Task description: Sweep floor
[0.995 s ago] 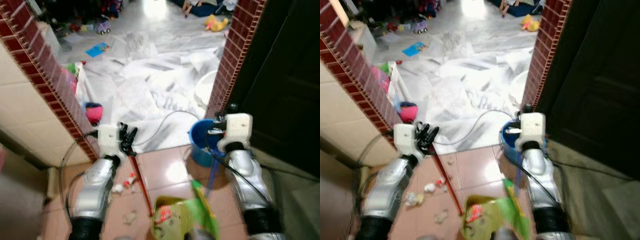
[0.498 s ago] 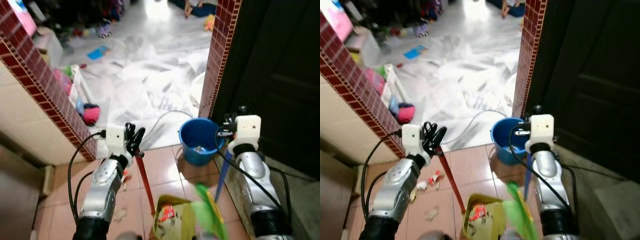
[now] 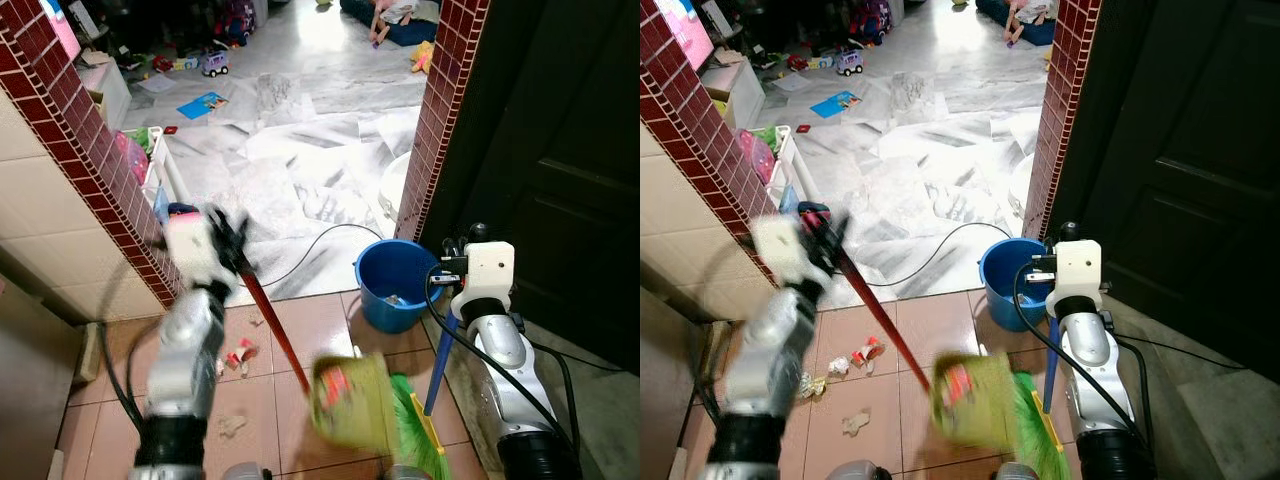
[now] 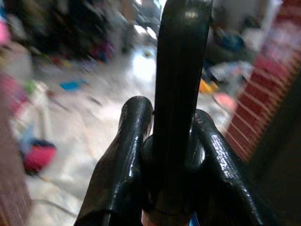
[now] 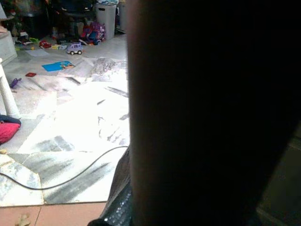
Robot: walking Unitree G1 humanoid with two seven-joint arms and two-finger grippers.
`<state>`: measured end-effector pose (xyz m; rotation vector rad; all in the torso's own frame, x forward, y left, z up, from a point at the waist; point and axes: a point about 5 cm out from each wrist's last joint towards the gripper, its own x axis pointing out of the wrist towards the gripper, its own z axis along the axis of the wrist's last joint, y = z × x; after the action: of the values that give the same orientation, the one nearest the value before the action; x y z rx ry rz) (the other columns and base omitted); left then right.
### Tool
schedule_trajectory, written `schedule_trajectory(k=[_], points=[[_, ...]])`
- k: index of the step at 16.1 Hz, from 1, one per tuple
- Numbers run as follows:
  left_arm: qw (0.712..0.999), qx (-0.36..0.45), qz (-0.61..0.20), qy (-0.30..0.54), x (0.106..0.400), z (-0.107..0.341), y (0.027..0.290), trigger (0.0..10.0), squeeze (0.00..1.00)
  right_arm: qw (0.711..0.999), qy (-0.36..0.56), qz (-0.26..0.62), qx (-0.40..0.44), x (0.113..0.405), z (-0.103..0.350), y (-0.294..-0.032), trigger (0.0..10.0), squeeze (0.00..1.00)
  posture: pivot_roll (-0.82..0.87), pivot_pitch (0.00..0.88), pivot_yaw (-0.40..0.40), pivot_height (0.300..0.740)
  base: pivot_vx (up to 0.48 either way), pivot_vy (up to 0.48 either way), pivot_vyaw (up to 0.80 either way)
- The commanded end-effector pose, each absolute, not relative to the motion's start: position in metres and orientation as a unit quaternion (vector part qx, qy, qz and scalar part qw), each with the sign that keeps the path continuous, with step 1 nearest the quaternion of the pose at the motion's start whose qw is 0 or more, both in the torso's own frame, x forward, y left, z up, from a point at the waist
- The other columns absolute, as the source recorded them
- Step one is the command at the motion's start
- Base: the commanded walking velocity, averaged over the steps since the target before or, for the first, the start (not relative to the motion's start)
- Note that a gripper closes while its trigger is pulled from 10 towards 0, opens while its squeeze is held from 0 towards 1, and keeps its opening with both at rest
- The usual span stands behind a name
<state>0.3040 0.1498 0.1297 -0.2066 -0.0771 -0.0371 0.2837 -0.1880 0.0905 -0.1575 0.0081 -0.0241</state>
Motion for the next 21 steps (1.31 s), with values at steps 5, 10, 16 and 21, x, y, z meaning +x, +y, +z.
schedule_trajectory(k=[5,10,16,21], points=[[0.979,-0.069,0.088,-0.171,0.32,0.199,0.19,10.0,0.0,0.996,0.008,-0.012,-0.091,0.288,0.092,-0.189,10.0,0.0,-0.1,0.0,0.062,0.74,0.0,0.0,0.0],[0.961,-0.082,0.099,-0.245,0.336,0.248,0.194,10.0,0.0,0.997,0.016,-0.008,-0.079,0.287,0.089,-0.185,10.0,0.0,-0.1,0.0,0.064,0.74,0.0,0.0,-0.16],[0.95,-0.1,0.087,-0.283,0.343,0.273,0.178,10.0,0.0,0.996,0.012,0.007,-0.083,0.286,0.091,-0.18,10.0,0.0,-0.12,0.0,0.071,0.74,0.352,0.0,-0.24],[0.946,-0.104,0.094,-0.292,0.344,0.28,0.181,10.0,0.0,0.996,0.016,0.012,-0.083,0.286,0.089,-0.177,10.0,0.0,-0.11,0.0,0.07,0.74,0.48,0.0,0.0]])
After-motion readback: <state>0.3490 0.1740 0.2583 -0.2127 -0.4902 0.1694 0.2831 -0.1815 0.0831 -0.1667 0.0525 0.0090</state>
